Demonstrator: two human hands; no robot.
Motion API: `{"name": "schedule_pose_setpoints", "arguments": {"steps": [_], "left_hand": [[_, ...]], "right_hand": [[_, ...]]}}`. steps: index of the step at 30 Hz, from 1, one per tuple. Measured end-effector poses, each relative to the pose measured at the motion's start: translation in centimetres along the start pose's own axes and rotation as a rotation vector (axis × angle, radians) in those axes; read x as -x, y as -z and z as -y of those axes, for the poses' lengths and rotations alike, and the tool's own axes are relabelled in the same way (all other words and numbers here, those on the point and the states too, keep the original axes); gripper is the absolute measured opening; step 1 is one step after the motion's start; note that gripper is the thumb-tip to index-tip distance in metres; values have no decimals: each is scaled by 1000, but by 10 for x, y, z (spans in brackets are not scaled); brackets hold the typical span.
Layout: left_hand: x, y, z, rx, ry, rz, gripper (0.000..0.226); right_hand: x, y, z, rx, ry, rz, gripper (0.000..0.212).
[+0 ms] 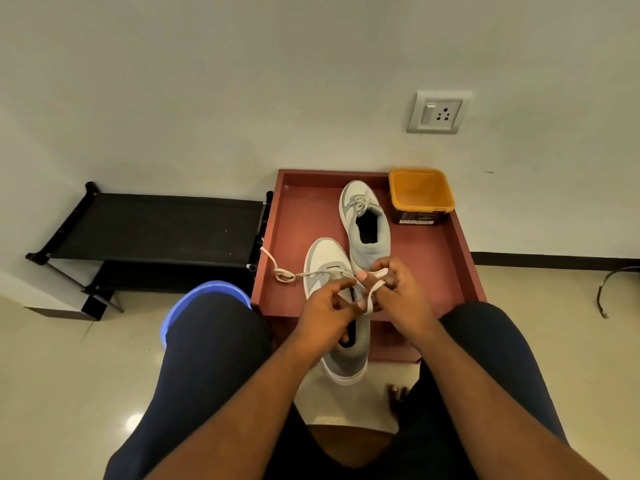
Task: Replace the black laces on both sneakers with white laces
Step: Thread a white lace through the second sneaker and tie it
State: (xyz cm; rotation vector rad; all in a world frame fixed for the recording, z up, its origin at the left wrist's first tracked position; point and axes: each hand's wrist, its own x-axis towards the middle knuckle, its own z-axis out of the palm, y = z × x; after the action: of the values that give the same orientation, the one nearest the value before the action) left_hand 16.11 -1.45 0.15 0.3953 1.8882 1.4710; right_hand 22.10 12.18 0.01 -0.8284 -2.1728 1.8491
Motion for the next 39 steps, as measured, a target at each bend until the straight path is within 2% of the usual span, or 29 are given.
{"name": "schedule_pose_setpoints", "arguments": {"steps": [3, 7, 11, 13, 15, 16, 17, 18, 20, 22, 24, 26, 29, 31, 32, 33, 36, 38, 39], "left_hand": [[-2, 8, -10, 214, 105, 114, 22], [1, 7, -13, 304, 90, 206, 47], [-11, 10, -21, 289, -79, 52, 21], [-23, 15, -25, 348, -84, -55, 19], [-35, 24, -32, 520, -49, -161, 19], [-40, 27, -35, 604, -40, -182, 20], [-45, 30, -36, 659, -41, -183, 22], [-49, 31, -38, 691, -47, -174, 23], [-56, 30, -37, 680, -66, -170, 24], [-61, 25, -34, 610, -120, -189, 29], [-65, 21, -32, 530, -190, -187, 32], [-67, 21, -34, 494, -235, -206, 26], [-79, 25, -31, 453, -279, -322, 17], [-86, 27, -21, 368, -239, -451, 9], [-88, 27, -13, 282, -184, -490, 4], [-88, 26, -5, 159, -112, -491, 9], [-89, 16, 20, -386, 77, -218, 15], [-95, 17, 22, -692, 119, -151, 19], [-99, 18, 19, -744, 154, -144, 24]], "right_hand": [[-6, -2, 5, 114, 80, -36, 36], [-23, 0, 19, 109, 143, -28, 35], [-50, 1, 44, 379, 286, 82, 25], [-62, 5, 63, 421, 365, 146, 39], [-75, 12, 74, 399, 449, 38, 39], [-78, 15, 76, 352, 449, -13, 28], [-78, 15, 75, 290, 402, 2, 17], [-75, 14, 71, 247, 325, 84, 12], [-67, 3, 56, 227, 193, 270, 16], [-61, -6, 43, 166, 187, 307, 15], [-62, -11, 39, 64, 221, 238, 8], [-67, -10, 46, 36, 256, 175, 6], [-78, -4, 59, 99, 259, 183, 6], [-90, 3, 55, 183, 194, 157, 9], [-94, 7, 49, 203, 133, 142, 12], [-96, 11, 41, 192, 50, 139, 14], [-92, 15, 9, 239, -183, 205, 12], [-88, 13, -5, 305, -236, 228, 12], [-89, 11, -9, 323, -236, 212, 12]]}}
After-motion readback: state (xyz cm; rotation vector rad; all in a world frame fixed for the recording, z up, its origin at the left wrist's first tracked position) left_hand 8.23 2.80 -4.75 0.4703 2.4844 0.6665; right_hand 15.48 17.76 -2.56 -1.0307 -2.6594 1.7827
